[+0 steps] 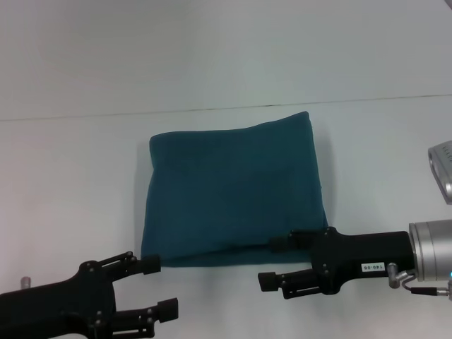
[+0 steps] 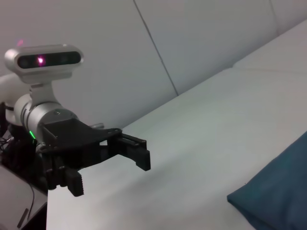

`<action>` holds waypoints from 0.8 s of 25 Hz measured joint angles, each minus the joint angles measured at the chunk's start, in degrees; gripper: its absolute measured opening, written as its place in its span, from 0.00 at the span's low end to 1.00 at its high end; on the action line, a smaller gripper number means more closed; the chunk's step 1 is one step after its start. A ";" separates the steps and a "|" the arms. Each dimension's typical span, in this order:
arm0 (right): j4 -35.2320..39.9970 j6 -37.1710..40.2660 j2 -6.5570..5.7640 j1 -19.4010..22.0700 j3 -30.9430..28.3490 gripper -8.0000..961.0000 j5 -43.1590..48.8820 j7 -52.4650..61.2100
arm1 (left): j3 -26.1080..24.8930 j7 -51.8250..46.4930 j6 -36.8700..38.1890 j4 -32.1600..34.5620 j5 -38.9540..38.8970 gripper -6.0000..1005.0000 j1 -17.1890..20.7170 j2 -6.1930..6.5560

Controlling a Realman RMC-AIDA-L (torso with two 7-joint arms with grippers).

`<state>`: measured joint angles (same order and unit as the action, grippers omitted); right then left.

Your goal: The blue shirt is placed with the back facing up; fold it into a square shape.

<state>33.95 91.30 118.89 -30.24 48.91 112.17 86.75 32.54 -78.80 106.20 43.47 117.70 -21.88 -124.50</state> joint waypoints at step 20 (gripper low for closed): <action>-0.59 -0.16 0.20 0.30 -0.31 0.96 0.06 -0.43 | -0.02 -0.13 -0.17 -0.08 0.33 0.87 -0.40 0.14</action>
<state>33.37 91.14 119.08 -29.95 48.60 112.22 86.32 32.51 -78.93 106.03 43.39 118.03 -22.28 -124.36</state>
